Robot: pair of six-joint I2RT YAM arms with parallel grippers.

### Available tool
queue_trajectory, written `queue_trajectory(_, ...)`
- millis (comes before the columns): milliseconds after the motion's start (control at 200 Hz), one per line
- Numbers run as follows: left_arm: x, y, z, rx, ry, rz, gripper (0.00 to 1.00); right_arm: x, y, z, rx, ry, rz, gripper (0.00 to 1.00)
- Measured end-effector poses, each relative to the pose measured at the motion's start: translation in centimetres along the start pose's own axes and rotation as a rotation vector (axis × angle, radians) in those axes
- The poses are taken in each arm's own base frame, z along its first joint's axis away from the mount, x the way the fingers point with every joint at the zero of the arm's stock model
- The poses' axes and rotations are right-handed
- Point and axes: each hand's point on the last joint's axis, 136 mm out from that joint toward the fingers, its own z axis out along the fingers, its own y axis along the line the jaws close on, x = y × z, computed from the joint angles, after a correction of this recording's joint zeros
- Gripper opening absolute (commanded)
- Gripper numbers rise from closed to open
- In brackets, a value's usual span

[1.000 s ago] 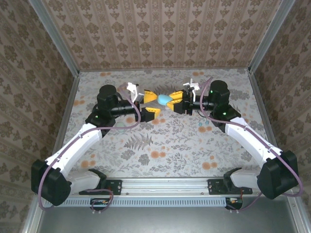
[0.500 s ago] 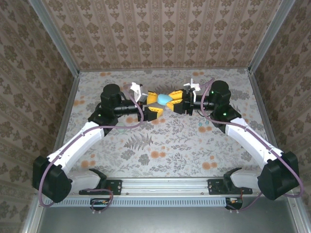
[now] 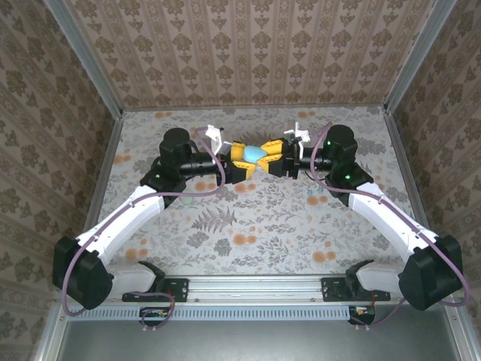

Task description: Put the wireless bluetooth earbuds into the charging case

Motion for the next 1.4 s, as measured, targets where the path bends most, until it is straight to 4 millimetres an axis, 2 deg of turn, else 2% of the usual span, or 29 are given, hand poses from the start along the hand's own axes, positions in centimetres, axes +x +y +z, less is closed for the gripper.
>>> queue_trajectory(355, -0.16, -0.05, 0.06, 0.000, -0.005, -0.010, 0.53, 0.01, 0.05, 0.03, -0.001, 0.000, -0.014, 0.36)
queue_trajectory(560, -0.15, -0.09, 0.09, 0.001, -0.005, -0.015, 0.51, 0.02, 0.05, 0.03, -0.001, 0.001, -0.024, 0.36)
queue_trajectory(755, -0.22, -0.11, 0.09, 0.002, -0.006, -0.018, 0.54, 0.02, 0.05, 0.03, -0.001, 0.001, -0.024, 0.36)
queue_trajectory(870, -0.22, -0.10, 0.08, 0.001, -0.006, -0.018, 0.51, 0.03, 0.05, 0.03, -0.001, 0.001, -0.027, 0.36)
queue_trajectory(1330, -0.25, -0.05, 0.09, -0.002, -0.007, -0.025, 0.52, 0.07, 0.04, 0.03, -0.001, 0.002, -0.034, 0.36)
queue_trajectory(1400, -0.29, -0.04, 0.09, -0.002, -0.007, -0.023, 0.48, 0.07, 0.04, 0.03, -0.001, 0.002, -0.037, 0.36)
